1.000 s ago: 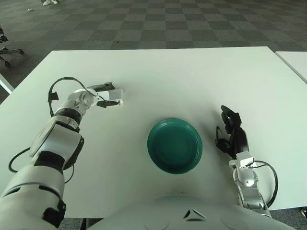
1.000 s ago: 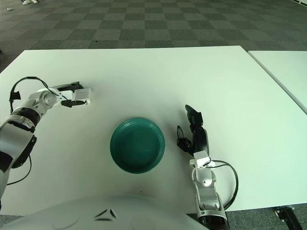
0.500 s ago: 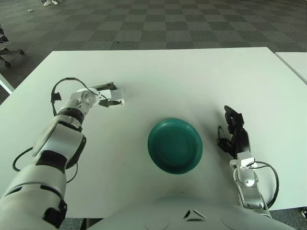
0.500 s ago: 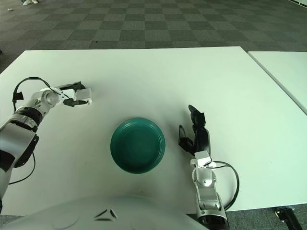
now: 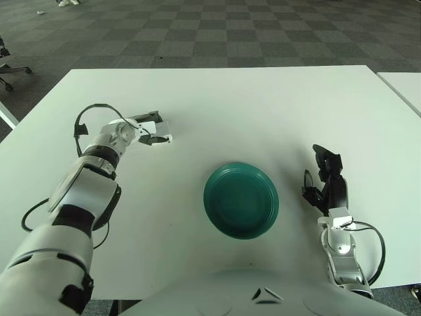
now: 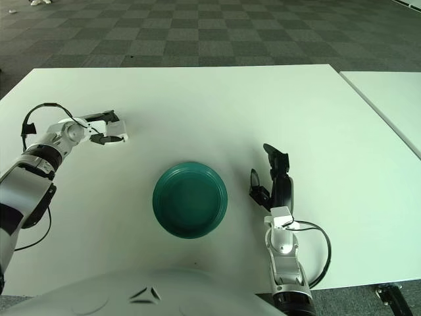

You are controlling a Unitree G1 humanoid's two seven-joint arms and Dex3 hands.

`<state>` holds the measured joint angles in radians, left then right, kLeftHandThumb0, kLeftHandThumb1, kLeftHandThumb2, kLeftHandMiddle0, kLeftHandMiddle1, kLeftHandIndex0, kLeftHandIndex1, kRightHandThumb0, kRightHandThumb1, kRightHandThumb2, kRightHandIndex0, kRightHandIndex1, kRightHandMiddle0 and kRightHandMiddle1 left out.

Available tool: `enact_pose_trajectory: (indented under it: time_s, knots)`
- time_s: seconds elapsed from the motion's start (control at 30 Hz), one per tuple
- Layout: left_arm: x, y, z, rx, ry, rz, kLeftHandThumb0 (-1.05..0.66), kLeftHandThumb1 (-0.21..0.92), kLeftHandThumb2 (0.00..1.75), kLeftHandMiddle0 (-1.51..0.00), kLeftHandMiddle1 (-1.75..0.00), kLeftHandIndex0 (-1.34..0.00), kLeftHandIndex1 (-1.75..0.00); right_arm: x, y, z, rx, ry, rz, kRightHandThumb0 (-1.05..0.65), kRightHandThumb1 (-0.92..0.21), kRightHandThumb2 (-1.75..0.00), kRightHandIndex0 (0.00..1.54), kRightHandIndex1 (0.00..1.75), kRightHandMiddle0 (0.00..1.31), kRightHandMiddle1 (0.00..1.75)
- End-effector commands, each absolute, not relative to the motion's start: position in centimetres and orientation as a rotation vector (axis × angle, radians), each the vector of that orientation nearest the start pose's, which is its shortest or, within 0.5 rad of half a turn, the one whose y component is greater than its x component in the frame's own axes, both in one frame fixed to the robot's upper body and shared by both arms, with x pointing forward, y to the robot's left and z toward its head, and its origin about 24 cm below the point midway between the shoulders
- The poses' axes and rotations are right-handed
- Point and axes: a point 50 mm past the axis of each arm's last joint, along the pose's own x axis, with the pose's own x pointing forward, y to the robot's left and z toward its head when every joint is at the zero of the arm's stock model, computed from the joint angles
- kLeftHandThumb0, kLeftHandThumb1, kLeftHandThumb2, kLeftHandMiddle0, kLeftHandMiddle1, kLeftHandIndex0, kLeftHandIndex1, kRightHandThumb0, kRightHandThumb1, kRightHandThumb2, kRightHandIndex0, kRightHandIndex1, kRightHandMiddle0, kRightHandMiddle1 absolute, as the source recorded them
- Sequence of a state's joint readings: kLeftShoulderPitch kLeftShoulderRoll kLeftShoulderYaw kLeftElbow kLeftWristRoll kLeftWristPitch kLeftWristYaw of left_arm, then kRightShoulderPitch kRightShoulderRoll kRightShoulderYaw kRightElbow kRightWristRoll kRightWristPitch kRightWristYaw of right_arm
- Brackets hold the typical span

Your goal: Put the charger into the plate.

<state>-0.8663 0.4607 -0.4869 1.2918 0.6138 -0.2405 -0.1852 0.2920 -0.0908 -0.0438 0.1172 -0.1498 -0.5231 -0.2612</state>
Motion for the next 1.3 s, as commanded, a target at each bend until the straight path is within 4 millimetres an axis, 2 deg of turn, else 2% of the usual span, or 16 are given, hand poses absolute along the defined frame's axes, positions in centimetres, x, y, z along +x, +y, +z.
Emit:
enact_pose_trajectory:
  time_s: [0.0, 0.03, 0.1, 0.27, 0.37, 0.4, 0.47, 0.5, 0.53, 0.63, 0.77, 0.93, 1.27]
  knots:
    - [34.4, 21.2, -0.1, 1.352, 0.502, -0.548, -0.7, 0.85, 0.38, -0.47, -0.3, -0.32, -1.7, 15.6, -19.5, -3.0, -0.262, 0.029, -0.267, -0.78, -0.92, -0.65, 0.27, 0.02, 0.0, 0.94]
    - [34.1, 21.3, -0.5, 1.354, 0.511, -0.534, -0.6, 0.73, 0.63, -0.44, -0.36, -0.37, -1.72, 15.6, -19.5, -3.0, -0.262, 0.029, -0.267, -0.78, -0.92, -0.65, 0.27, 0.02, 0.0, 0.94]
    - [33.8, 21.4, -1.0, 1.351, 0.517, -0.504, -0.5, 0.59, 0.9, -0.39, -0.37, -0.43, -1.73, 15.6, -19.5, -3.0, -0.262, 0.029, -0.267, -0.78, -0.92, -0.65, 0.27, 0.02, 0.0, 0.94]
    - [34.0, 21.2, -0.8, 1.325, 0.485, -0.477, -0.45, 0.47, 1.11, -0.39, -0.25, -0.5, -1.74, 15.8, -19.6, -3.0, -0.262, 0.029, -0.267, -0.78, -0.92, -0.65, 0.28, 0.02, 0.0, 0.94]
    - [34.1, 21.1, -0.6, 1.288, 0.471, -0.454, -0.46, 0.39, 1.22, -0.48, -0.24, -0.55, -1.75, 16.0, -19.7, -3.0, -0.263, 0.03, -0.267, -0.78, -0.92, -0.65, 0.28, 0.02, 0.0, 0.94]
    - [34.2, 21.1, -0.5, 1.274, 0.467, -0.443, -0.46, 0.37, 1.23, -0.49, -0.24, -0.56, -1.75, 16.0, -19.7, -3.0, -0.263, 0.03, -0.267, -0.78, -0.92, -0.65, 0.28, 0.02, 0.0, 0.94]
    - [34.2, 21.1, -0.5, 1.258, 0.461, -0.427, -0.47, 0.34, 1.28, -0.59, -0.36, -0.59, -1.75, 16.1, -19.7, -3.0, -0.263, 0.03, -0.267, -0.78, -0.92, -0.65, 0.28, 0.02, 0.0, 0.94]
    - [34.2, 21.0, -0.5, 1.253, 0.459, -0.42, -0.38, 0.33, 1.3, -0.58, -0.63, -0.58, -1.75, 16.1, -19.7, -3.0, -0.263, 0.03, -0.267, -0.78, -0.92, -0.65, 0.28, 0.02, 0.0, 0.94]
    - [34.2, 21.0, -0.5, 1.247, 0.453, -0.409, -0.24, 0.31, 1.32, -0.56, -1.03, -0.56, -1.75, 16.2, -19.8, -3.1, -0.263, 0.03, -0.268, -0.78, -0.92, -0.65, 0.28, 0.02, 0.0, 0.94]
    - [34.3, 20.9, -0.5, 1.232, 0.439, -0.381, -0.08, 0.13, 1.43, -0.82, -1.2, -0.65, -1.75, 16.3, -19.8, -3.1, -0.263, 0.03, -0.268, -0.78, -0.92, -0.65, 0.28, 0.01, 0.0, 0.94]
    - [34.3, 20.9, -0.5, 1.23, 0.426, -0.358, -0.02, 0.03, 1.54, -0.91, -1.39, -0.66, -1.75, 16.5, -19.9, -3.1, -0.263, 0.031, -0.268, -0.78, -0.92, -0.65, 0.28, 0.01, 0.0, 0.94]
    - [34.1, 21.1, -0.6, 1.234, 0.419, -0.344, -0.01, -0.01, 1.61, -0.91, -1.52, -0.66, -1.75, 16.8, -20.0, -3.2, -0.264, 0.031, -0.268, -0.78, -0.92, -0.65, 0.28, 0.01, 0.0, 0.94]
    - [34.0, 21.4, -0.7, 1.243, 0.419, -0.314, 0.0, -0.05, 1.66, -0.94, -1.56, -0.67, -1.75, 17.1, -20.1, -3.3, -0.264, 0.033, -0.268, -0.78, -0.92, -0.65, 0.28, 0.01, 0.0, 0.94]
